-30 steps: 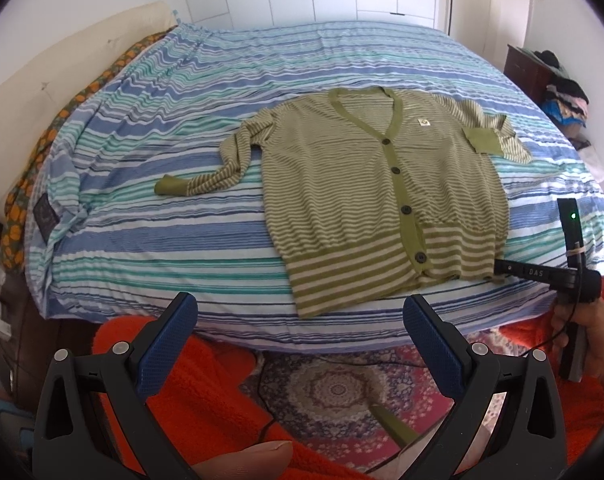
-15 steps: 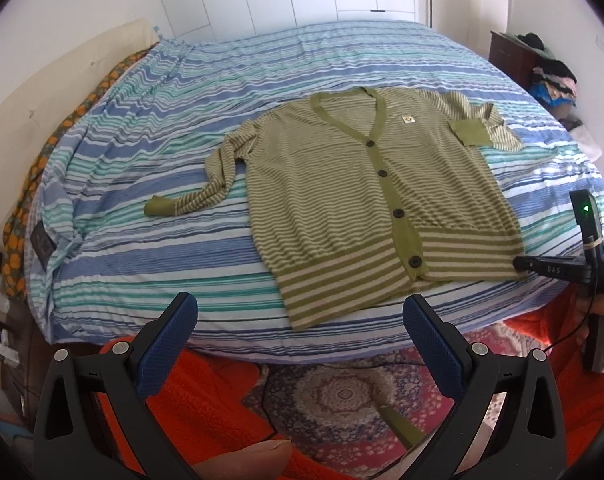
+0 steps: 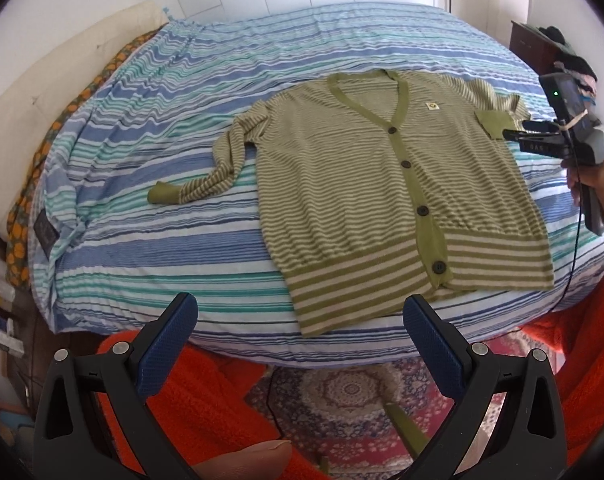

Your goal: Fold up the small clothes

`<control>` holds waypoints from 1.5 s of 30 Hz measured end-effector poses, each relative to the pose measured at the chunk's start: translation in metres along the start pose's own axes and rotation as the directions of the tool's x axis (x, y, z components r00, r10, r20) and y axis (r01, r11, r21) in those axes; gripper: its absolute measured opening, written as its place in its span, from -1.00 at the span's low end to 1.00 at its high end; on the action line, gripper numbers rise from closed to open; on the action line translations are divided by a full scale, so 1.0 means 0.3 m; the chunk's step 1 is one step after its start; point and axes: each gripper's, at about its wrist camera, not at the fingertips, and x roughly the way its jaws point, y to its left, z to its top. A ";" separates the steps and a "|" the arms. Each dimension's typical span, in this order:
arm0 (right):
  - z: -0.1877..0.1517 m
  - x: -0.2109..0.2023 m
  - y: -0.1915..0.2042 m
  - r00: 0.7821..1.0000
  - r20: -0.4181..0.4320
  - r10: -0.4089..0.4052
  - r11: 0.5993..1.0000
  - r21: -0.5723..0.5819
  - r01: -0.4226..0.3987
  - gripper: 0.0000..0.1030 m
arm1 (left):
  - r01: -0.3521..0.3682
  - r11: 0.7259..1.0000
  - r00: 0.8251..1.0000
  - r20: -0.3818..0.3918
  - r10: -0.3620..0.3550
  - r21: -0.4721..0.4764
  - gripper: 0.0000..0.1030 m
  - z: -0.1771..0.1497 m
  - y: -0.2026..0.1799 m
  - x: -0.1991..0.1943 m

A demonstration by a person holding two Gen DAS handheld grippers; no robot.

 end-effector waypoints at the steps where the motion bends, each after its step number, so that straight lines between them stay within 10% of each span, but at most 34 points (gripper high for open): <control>1: 0.032 0.063 0.013 1.000 -0.007 -0.007 1.000 -0.019 0.007 0.19 | -0.009 1.000 1.000 -0.002 0.009 0.000 0.99 0.006 -0.002 0.002; 3: 0.077 0.202 0.020 0.998 -0.052 -0.017 1.000 -0.026 0.016 0.16 | -0.030 1.000 1.000 -0.009 0.030 -0.003 0.99 0.017 0.001 0.010; 7: 0.078 0.304 -0.096 0.994 -0.110 0.019 0.988 0.155 -0.002 -0.83 | -0.070 0.997 0.997 -0.034 0.069 -0.022 0.99 0.018 0.029 0.024; 14: -0.006 -0.073 -0.587 0.997 0.077 -0.032 0.879 0.476 -0.008 -0.84 | -0.024 1.000 0.993 -0.116 0.023 -0.005 0.99 0.050 -0.015 0.087; 24: -0.373 -0.265 -1.231 0.971 -0.047 -0.233 0.625 0.758 0.186 -0.84 | 0.028 0.994 0.999 -0.049 -0.022 0.108 0.99 0.121 -0.215 0.005; 29: -0.521 -0.201 -1.273 0.976 -0.110 -0.189 0.555 0.807 0.199 -0.84 | 0.021 0.988 0.998 -0.063 -0.012 0.155 0.99 0.115 -0.271 0.003; 39: -0.619 -0.082 -1.222 0.943 -0.257 -0.213 0.587 0.738 0.334 -0.84 | 0.016 0.984 0.998 -0.070 -0.004 0.175 0.99 0.109 -0.297 0.001; 45: -0.629 -0.186 -1.204 0.917 -0.282 -0.281 0.547 0.738 0.394 0.02 | 0.015 0.989 0.997 -0.079 -0.003 0.150 0.99 0.075 -0.238 0.025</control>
